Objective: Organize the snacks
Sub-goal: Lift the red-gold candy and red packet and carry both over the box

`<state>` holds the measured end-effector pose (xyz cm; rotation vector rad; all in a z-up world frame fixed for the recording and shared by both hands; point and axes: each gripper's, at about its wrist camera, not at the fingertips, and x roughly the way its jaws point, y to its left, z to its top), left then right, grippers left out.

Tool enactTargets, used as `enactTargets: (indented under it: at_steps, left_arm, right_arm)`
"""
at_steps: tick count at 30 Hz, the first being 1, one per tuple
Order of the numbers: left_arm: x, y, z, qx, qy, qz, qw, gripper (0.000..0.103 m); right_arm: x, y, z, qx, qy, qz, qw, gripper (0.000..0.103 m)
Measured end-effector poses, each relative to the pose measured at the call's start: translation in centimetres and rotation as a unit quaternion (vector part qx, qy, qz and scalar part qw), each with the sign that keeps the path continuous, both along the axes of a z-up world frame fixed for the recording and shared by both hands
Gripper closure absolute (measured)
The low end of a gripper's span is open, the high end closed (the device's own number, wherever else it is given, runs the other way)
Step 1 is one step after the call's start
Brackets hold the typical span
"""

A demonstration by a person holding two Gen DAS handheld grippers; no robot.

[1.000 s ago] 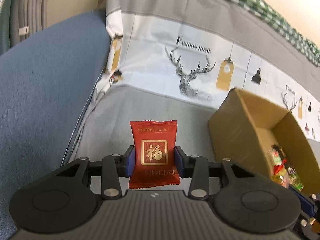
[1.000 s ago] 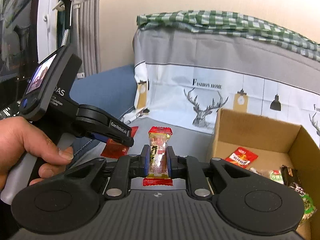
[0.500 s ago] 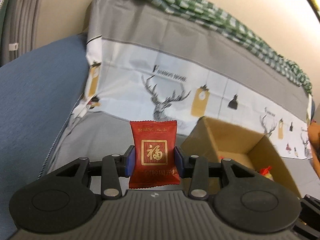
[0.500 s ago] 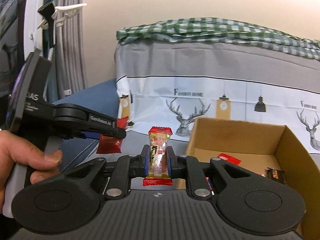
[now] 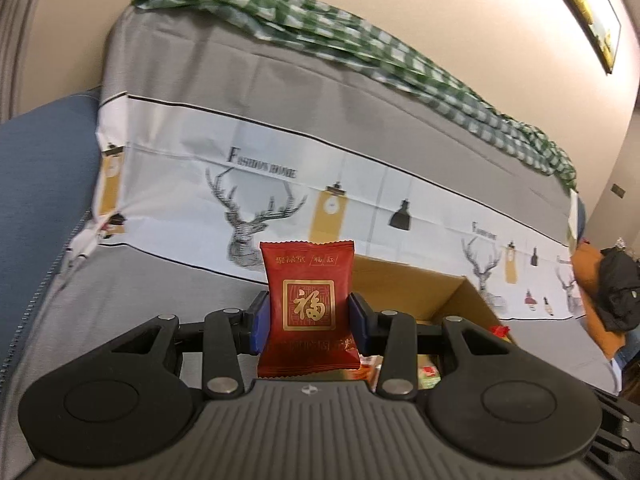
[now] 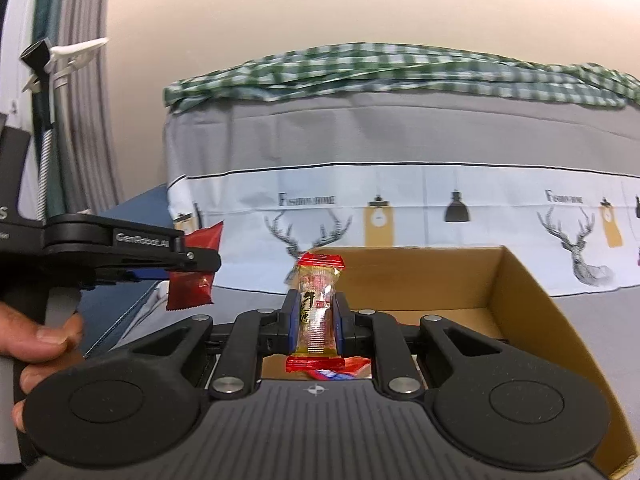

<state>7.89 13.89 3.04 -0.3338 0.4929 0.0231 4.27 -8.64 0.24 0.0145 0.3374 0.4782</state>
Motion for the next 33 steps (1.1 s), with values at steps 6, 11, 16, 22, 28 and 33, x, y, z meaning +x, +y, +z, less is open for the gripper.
enactTargets:
  at_steps: [6, 11, 16, 22, 28, 33]
  left_arm:
    - [0.5, -2.7, 0.3, 0.007, -0.019, -0.025, 0.9995, 0.058]
    - [0.8, -5.1, 0.4, 0.005, -0.028, -0.052, 0.9982, 0.058]
    - [1.0, -7.3, 0.4, 0.005, -0.037, -0.078, 0.9963, 0.058]
    - [1.5, -9.5, 0.0, 0.008, -0.037, -0.103, 0.9940, 0.058]
    - [1.8, -10.7, -0.3, 0.007, -0.036, -0.116, 0.9926, 0.058]
    - [2.1, -11.2, -0.4, 0.000, -0.035, -0.121, 0.9920, 0.058]
  right_arm:
    - [0.8, -2.1, -0.1, 0.007, 0.003, -0.025, 1.000, 0.086]
    - [1.5, -4.0, 0.0, 0.020, 0.004, -0.051, 0.998, 0.086]
    - [2.2, -5.8, 0.2, 0.031, 0.007, -0.079, 0.996, 0.086]
    - [3.0, -7.7, 0.1, 0.042, 0.013, -0.109, 0.993, 0.086]
    - [3.4, -8.9, 0.2, 0.048, 0.012, -0.127, 0.991, 0.086]
    - [3.6, -9.5, 0.2, 0.050, 0.013, -0.136, 0.989, 0.086]
